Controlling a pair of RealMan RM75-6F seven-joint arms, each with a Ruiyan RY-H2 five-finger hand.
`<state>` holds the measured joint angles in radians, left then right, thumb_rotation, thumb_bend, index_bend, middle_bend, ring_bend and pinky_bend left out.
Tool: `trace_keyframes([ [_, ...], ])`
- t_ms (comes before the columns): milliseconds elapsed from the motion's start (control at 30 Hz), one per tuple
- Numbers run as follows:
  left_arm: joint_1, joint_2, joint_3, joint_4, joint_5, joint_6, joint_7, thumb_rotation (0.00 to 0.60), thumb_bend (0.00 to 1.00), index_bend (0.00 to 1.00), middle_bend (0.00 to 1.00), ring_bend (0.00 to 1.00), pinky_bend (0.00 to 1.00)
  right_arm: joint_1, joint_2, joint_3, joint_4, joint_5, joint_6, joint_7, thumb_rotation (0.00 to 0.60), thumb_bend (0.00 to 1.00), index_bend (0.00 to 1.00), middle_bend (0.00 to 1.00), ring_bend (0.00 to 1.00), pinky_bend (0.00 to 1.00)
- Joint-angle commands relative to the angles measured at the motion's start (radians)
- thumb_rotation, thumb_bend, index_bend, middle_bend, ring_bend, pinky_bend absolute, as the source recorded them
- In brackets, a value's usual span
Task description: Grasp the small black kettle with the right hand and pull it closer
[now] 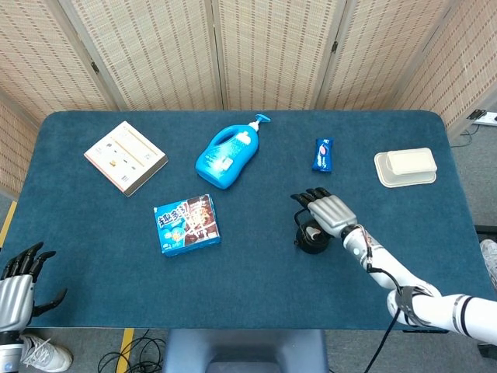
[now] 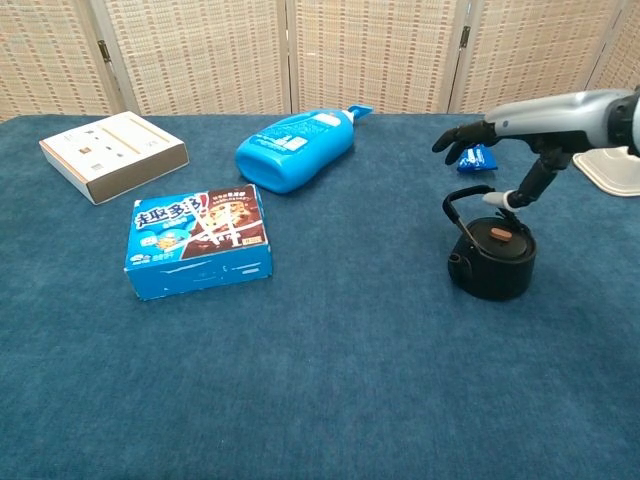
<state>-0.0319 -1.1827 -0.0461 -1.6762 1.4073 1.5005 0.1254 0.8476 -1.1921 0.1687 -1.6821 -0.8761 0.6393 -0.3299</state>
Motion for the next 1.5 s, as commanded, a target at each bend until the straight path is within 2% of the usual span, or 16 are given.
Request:
trace_keyframes([
  [33,0.001,0.0,-0.001,0.006,-0.005,-0.003,-0.005,0.6,0.27,0.24,0.11,0.11,0.15,0.057,-0.051,-0.025,0.053,0.079,-0.024,-0.037,0.6,0.4,0.0,0.13,0.02,0.0],
  [367,0.003,-0.007,0.001,0.027,-0.016,-0.015,-0.021,0.6,0.27,0.24,0.11,0.11,0.15,0.133,-0.101,-0.091,0.091,0.182,-0.025,-0.071,0.6,0.4,0.0,0.2,0.02,0.0],
  [700,0.005,-0.013,0.001,0.04,-0.008,-0.011,-0.039,0.6,0.27,0.24,0.11,0.11,0.15,0.097,-0.022,-0.113,-0.02,0.137,0.046,-0.02,0.6,0.39,0.0,0.28,0.05,0.0],
  [867,0.004,-0.018,0.001,0.044,0.001,-0.007,-0.043,0.6,0.27,0.24,0.11,0.11,0.15,0.057,0.037,-0.129,-0.102,0.07,0.096,-0.004,0.6,0.39,0.0,0.29,0.07,0.0],
  [1200,0.007,-0.018,0.003,0.043,0.004,-0.005,-0.048,0.6,0.27,0.24,0.11,0.11,0.15,-0.068,0.121,-0.19,-0.258,-0.128,0.27,-0.017,0.6,0.38,0.0,0.28,0.11,0.0],
  [1267,0.008,-0.018,0.003,0.043,0.004,-0.004,-0.048,0.6,0.27,0.24,0.11,0.11,0.15,-0.098,0.128,-0.203,-0.274,-0.178,0.302,-0.012,0.6,0.36,0.03,0.28,0.12,0.0],
  [1367,0.009,-0.02,0.004,0.045,0.005,-0.005,-0.049,0.6,0.27,0.24,0.11,0.11,0.15,-0.141,0.124,-0.219,-0.275,-0.248,0.347,0.001,0.6,0.31,0.13,0.28,0.14,0.0],
  [1500,0.008,-0.021,0.006,0.044,0.008,-0.007,-0.05,0.6,0.27,0.24,0.11,0.11,0.15,-0.18,0.11,-0.23,-0.257,-0.308,0.382,0.01,0.6,0.19,0.23,0.29,0.17,0.0],
])
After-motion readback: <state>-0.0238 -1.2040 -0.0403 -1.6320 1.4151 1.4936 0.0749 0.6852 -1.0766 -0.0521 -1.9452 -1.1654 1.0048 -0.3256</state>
